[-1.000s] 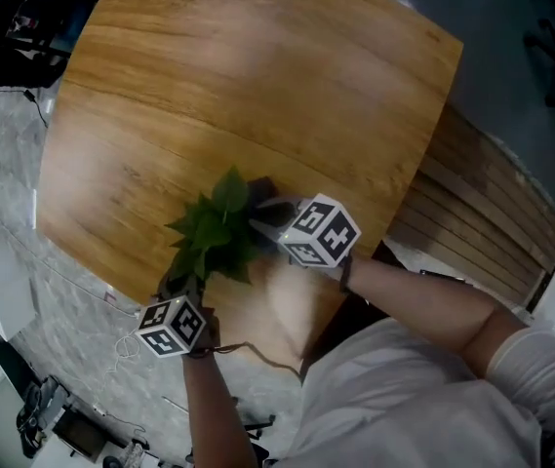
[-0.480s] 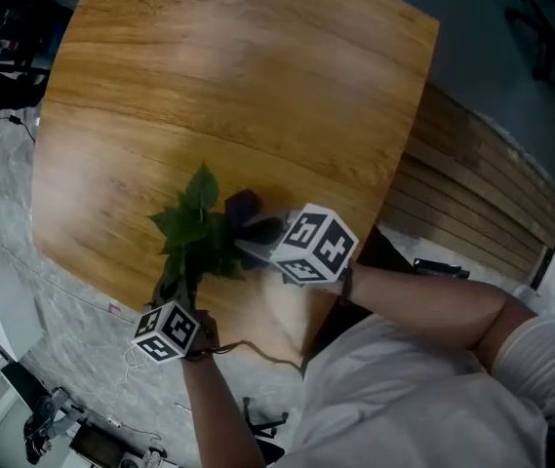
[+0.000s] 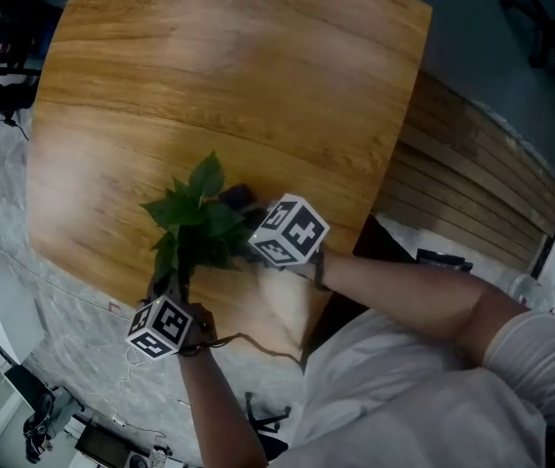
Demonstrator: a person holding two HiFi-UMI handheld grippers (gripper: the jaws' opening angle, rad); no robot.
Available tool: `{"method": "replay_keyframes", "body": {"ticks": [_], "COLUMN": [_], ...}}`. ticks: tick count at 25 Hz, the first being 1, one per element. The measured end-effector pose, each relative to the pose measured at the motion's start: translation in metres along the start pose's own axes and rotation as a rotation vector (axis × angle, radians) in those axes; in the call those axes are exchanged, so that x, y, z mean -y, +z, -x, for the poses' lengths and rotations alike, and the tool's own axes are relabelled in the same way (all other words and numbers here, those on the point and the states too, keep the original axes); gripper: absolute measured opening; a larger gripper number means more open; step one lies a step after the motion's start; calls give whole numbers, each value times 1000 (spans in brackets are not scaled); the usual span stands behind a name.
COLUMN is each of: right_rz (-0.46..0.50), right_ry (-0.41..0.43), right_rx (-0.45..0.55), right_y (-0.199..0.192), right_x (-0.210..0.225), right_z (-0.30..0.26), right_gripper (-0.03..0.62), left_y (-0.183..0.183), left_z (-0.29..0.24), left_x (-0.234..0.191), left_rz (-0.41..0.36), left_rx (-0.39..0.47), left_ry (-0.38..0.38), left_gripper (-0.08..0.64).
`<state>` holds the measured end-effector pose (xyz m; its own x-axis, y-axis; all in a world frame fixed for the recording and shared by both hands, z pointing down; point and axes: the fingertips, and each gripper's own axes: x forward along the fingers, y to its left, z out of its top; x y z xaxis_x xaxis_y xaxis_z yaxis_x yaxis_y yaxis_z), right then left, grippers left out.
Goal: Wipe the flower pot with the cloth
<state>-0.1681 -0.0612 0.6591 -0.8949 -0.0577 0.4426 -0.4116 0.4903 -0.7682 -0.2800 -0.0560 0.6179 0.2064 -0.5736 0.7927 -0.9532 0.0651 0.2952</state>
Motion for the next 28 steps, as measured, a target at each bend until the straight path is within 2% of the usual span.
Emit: {"method": "replay_keyframes", "body": {"ticks": [4,6,10,13,15,18,22,25,28], "right_rz": [12,0,-75,-94,-98,-113,-83,-94,-114], "right_ry": [57,61,2,-30,-23,33,79,67,26], "right_rx": [16,29,57,50,55,68,81,72,-1], "right_y": [12,14,8,-3,-4,7,43,59,47], "right_x": [-39,-42,-3,24,26,5,-23,-9,18], "right_z": [30,35,18,-3,-6,8,39,44,19], "right_gripper": [44,44,44,44,43,44,44,44,44], "left_y": [-2,-4,-3,-3,-4,-7,-5,1,8], "left_z": [3,5,4,2,0,1,-1,-5,-8], "left_x": [2,5,8,9,8,6,14,23,23], "left_rz": [75,93,94,87,78,43,9,-43,-73], "left_rx": [14,15,17,22,26,5,-32,-52,-62], "left_ry": [-7,-12,-16,-15,-14,-26,-101,-139,-157], "left_gripper": [37,37,37,37,37,37,37,37,37]}}
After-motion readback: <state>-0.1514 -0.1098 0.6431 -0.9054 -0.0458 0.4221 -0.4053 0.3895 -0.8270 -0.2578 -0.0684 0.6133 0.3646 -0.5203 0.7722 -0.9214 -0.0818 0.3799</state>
